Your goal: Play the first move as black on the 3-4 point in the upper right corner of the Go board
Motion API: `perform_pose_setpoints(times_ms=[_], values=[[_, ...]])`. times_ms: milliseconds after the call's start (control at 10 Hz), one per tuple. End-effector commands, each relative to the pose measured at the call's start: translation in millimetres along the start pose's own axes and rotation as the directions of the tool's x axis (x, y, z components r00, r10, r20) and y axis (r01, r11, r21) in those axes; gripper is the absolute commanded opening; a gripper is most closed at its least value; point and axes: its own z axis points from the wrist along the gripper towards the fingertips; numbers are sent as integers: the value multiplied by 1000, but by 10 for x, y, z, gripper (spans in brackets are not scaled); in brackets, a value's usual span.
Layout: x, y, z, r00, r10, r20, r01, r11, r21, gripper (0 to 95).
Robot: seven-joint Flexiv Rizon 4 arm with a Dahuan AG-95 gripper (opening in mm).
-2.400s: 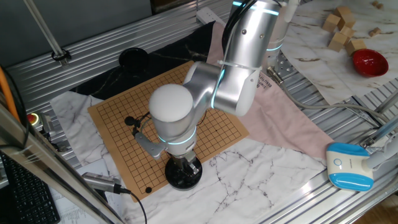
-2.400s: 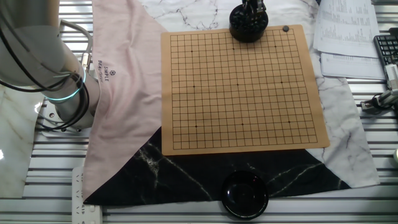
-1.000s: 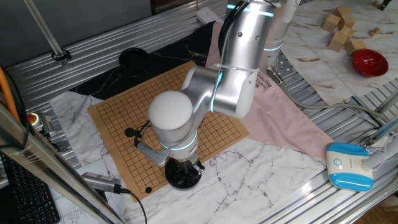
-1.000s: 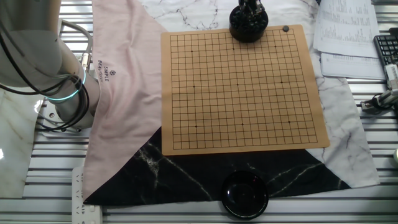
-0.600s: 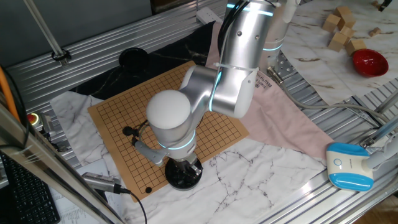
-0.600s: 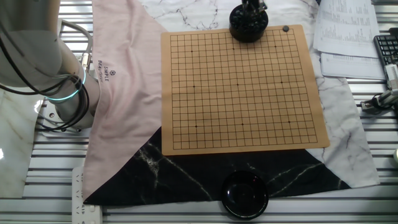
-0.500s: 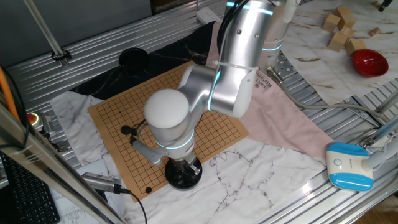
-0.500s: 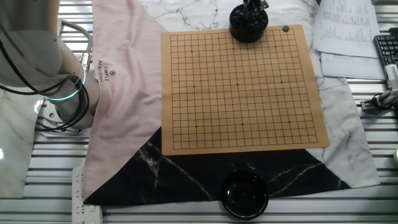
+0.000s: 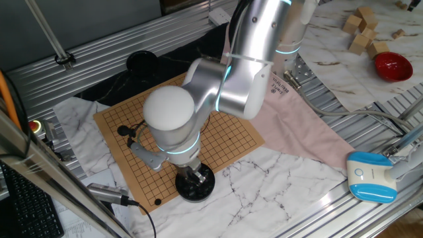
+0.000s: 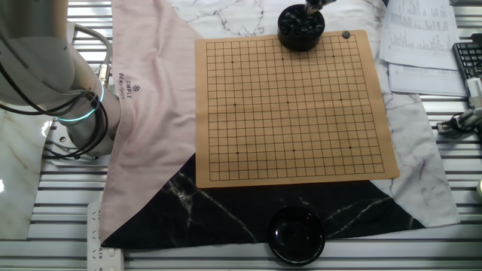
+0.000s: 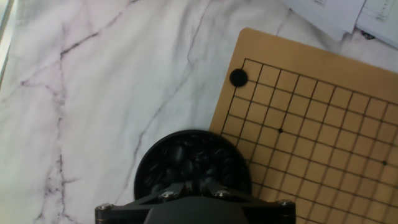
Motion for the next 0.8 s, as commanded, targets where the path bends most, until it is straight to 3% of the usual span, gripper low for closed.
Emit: perform_pose_setpoints(times_ms=[100,300,800], values=[[-87,-116,-96,1000,-4,-4,4,1000,3,0],[-156,-168,-69,1000,4,7,-4,1000,7,0],[-127,-258,-31,1000,0,16,0,1000,9,0]])
